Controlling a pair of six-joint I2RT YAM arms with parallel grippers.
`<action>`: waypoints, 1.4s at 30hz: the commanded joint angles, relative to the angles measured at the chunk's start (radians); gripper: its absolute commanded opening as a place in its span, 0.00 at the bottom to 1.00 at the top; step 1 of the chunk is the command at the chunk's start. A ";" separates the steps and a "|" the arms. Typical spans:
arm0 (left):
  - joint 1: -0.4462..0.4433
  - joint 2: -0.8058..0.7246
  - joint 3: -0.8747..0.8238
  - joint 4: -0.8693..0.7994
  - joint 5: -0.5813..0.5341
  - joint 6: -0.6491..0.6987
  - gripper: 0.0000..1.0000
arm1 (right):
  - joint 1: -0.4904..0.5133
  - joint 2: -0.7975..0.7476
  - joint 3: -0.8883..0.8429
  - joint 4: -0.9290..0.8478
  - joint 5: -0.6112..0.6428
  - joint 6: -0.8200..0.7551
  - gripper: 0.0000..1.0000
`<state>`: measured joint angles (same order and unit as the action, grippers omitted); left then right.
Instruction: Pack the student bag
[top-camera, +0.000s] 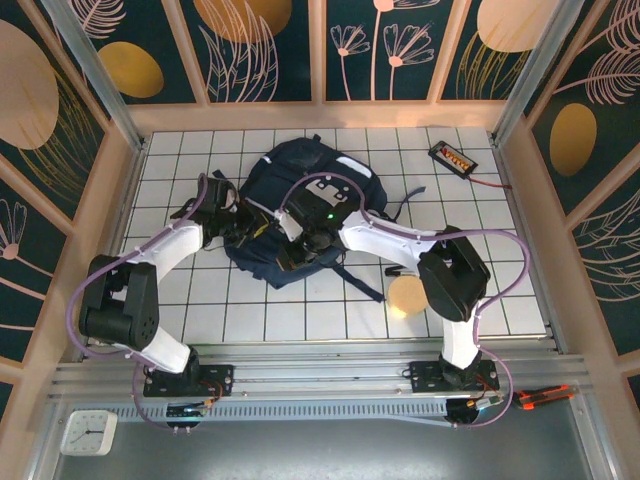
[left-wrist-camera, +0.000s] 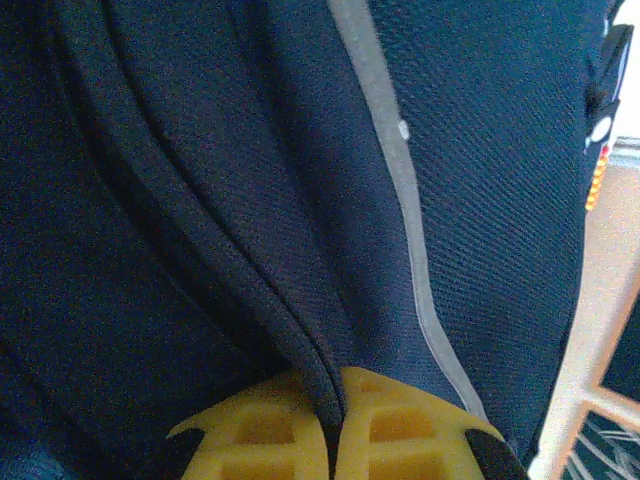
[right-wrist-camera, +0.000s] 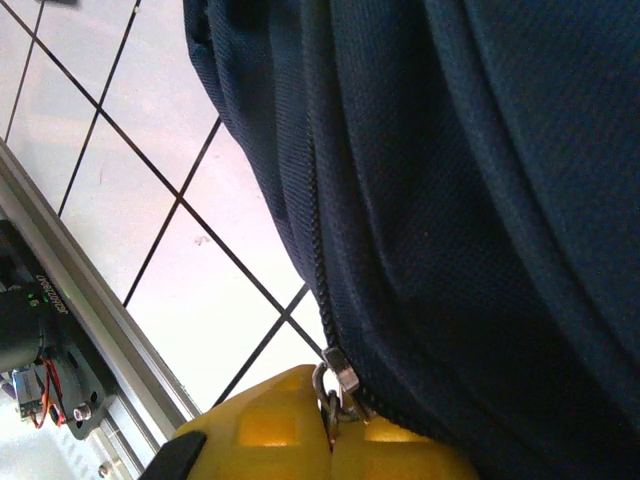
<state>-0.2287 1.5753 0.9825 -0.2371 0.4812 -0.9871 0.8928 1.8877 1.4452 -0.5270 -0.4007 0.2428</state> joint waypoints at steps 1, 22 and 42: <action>-0.005 0.022 0.102 -0.118 -0.093 0.192 0.00 | -0.052 -0.106 -0.064 -0.021 -0.009 -0.003 0.00; -0.006 0.009 0.280 -0.365 -0.245 0.577 0.00 | -0.636 -0.086 -0.118 0.032 0.046 -0.194 0.00; -0.003 -0.101 0.101 0.099 -0.010 0.110 0.00 | -0.662 -0.107 -0.046 0.004 -0.139 -0.180 0.35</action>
<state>-0.2672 1.5539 1.1416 -0.3252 0.4385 -0.7090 0.2947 1.8580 1.3731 -0.5056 -0.6090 0.0578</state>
